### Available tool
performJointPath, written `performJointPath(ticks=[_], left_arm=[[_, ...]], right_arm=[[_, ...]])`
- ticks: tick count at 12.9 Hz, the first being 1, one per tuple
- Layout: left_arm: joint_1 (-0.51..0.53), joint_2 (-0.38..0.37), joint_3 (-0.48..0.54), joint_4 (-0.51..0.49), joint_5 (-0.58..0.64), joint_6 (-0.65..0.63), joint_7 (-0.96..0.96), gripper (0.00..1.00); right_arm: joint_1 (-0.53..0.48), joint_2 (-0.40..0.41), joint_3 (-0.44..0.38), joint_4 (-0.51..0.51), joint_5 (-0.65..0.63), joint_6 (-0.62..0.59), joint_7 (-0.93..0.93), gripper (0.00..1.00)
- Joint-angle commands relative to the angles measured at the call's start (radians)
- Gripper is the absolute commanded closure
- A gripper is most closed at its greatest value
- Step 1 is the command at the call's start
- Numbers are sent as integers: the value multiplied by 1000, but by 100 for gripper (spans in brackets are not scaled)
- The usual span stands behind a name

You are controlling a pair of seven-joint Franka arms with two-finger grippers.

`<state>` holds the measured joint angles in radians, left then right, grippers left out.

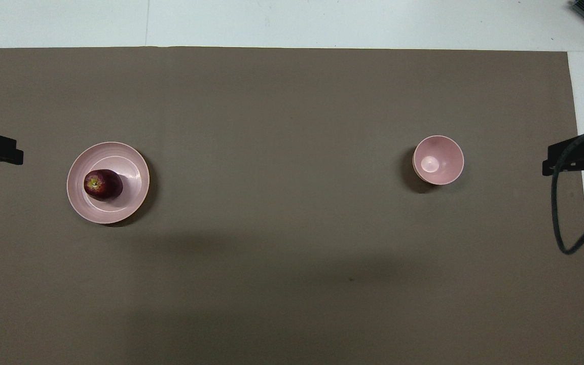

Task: Move apple from plate to bowl
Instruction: 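Move the left gripper toward the red apple on the pink plate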

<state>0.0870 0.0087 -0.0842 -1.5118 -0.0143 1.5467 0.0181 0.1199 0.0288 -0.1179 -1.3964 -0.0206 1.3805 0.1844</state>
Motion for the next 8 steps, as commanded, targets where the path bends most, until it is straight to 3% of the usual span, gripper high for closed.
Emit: performJointPath(ticks=[1,6,8], left_arm=[[11,5,-11,65,14,-65,10,0],[-1,5,-12,24,0,-43,9,0],[-3,-1,-14,-36,0,2,11,0]], right_arm=[[-8,-18,3,-18,2,-6,7,0],[-8,-18,3,-18,2,-8,7,0],[-8,-18,4,-16,2,-6,7,0]])
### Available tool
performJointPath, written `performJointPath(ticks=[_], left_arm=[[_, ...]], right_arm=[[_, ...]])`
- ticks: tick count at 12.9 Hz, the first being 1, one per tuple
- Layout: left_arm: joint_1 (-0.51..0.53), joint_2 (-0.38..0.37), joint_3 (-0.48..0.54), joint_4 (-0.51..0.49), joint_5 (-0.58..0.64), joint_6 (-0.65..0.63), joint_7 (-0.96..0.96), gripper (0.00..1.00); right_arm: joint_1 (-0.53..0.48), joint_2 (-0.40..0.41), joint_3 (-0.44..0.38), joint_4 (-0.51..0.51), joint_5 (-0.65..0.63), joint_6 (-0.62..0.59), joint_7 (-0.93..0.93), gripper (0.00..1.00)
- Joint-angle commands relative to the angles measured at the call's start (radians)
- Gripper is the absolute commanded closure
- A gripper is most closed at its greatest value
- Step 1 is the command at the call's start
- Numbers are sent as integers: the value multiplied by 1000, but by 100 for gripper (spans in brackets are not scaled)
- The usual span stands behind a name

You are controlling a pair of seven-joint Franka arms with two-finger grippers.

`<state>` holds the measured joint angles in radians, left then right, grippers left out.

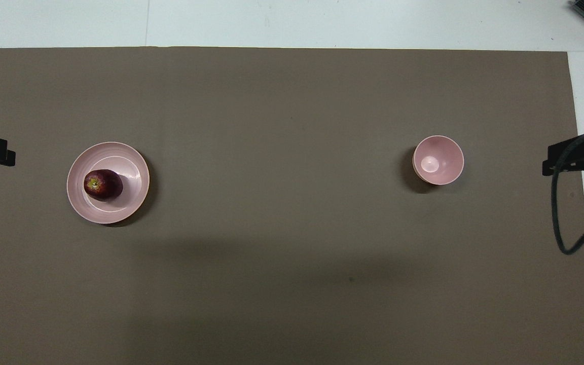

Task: Move apple from plate to bowl
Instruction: 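Move the left gripper toward the red apple on the pink plate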

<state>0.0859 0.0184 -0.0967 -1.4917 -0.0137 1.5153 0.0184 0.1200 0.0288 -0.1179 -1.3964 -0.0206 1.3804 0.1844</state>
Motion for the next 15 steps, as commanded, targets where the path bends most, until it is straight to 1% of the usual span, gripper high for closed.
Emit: performJointPath(ticks=[1,4,6,8,12,15], left_arm=[[-3,-14,0,-86,0,69,11,0],[-2,-9,0,-178,0,195,15,0],[-2,-2,0,-203,0,238,15,0],[-2,27,0,-220,0,284,12,0],[6,57,0,-346,0,465,9,0],[9,129,0,-366,0,520,9,0]], right_arm=[[-8,-17,4,-16,2,-4,7,0],[-8,-17,6,-16,2,-4,9,0],[-8,-17,4,-16,2,-4,9,0],[-8,-17,4,-16,2,-6,9,0],[-8,-17,4,-16,2,-4,9,0],[-8,-18,4,-16,2,-6,9,0]])
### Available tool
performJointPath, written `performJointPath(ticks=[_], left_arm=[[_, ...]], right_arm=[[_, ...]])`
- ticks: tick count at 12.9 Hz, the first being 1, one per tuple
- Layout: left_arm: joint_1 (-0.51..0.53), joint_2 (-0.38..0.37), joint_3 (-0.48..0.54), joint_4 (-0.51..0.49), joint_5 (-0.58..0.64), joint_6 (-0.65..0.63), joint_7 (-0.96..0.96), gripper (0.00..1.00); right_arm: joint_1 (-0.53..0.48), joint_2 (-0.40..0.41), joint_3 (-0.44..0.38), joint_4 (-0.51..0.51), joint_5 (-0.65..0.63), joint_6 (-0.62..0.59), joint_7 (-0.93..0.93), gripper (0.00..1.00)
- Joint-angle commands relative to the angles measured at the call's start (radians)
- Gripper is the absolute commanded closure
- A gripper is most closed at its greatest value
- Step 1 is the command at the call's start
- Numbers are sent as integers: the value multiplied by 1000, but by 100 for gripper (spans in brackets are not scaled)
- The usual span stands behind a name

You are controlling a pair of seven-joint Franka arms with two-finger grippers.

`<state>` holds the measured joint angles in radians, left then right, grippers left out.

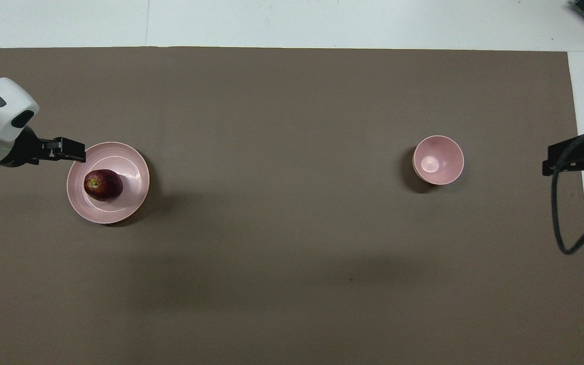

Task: Move apple from plate to bowl
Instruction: 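Lower the left gripper over the apple and close on it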

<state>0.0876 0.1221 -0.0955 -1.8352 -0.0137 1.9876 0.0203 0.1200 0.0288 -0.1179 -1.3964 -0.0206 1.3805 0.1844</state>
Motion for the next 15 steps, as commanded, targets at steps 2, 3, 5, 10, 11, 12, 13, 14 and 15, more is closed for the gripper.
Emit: performJointPath(ticks=[2,3,5,10,11,12,13,14,15], left_arm=[[5,45,-1,-56,0,114,6,0],[-2,45,-1,-85,0,143,3,0],[-3,47,-1,-139,0,177,1,0],[-3,82,-1,-196,0,254,-8,0],[-3,94,-1,-200,-2,257,-14,0],[-3,102,-1,-205,0,270,-13,0],[-2,102,-1,-206,0,273,-13,0],[-2,102,-1,-206,0,272,-14,0],[-3,102,-1,-206,0,267,-16,14]], right_arm=[[-8,-18,4,-16,2,-4,7,0],[-8,-17,4,-16,2,-6,7,0],[-8,-17,4,-16,2,-6,9,0],[-8,-17,4,-16,2,-6,7,0],[-8,-17,4,-16,2,-6,9,0],[-8,-17,4,-16,2,-4,9,0],[-8,-17,4,-16,2,-4,9,0],[-8,-17,4,-16,2,-4,7,0],[-8,-17,4,-16,2,-6,7,0]])
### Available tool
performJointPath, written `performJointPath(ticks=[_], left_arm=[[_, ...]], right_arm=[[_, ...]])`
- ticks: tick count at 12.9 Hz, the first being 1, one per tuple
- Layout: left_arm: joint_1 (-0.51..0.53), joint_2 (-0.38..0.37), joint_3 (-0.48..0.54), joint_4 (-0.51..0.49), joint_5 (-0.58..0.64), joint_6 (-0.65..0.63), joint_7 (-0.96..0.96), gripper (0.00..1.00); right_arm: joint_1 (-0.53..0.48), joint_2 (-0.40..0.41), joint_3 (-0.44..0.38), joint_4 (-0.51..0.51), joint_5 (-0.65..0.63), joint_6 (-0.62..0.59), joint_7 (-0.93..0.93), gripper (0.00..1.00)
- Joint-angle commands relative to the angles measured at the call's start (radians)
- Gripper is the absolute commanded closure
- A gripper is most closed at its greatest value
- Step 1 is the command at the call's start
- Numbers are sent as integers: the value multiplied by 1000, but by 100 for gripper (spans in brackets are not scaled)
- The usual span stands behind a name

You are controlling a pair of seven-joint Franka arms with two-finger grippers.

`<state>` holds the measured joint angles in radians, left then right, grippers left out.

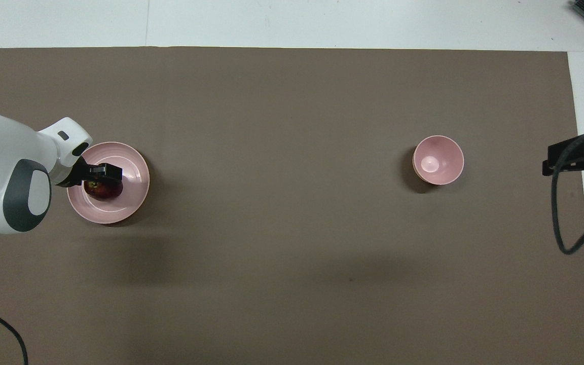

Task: Move apple from plate to bowl
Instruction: 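Lower the left gripper over the apple and close on it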

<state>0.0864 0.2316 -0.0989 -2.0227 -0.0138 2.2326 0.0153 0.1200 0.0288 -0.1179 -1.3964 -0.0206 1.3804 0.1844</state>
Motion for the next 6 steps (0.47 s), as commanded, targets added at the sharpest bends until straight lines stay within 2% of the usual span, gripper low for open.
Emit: performJointPath(ticks=[1,2,3,5,6], left_arm=[[-2,-9,1,-24,-2,19,-14,45],[-2,-12,1,-30,-2,19,-17,80],[-2,-11,-1,-27,-2,16,-18,100],[-2,-6,-1,-11,-6,12,-17,100],[-2,-2,-1,-1,-49,10,-18,100]], right_arm=[[-8,-17,4,-16,2,-4,7,0],[-8,-17,4,-16,2,-4,7,0],[-8,-17,4,-16,2,-6,7,0],[-8,-17,4,-16,2,-3,7,0],[-8,-18,4,-16,2,-4,7,0]])
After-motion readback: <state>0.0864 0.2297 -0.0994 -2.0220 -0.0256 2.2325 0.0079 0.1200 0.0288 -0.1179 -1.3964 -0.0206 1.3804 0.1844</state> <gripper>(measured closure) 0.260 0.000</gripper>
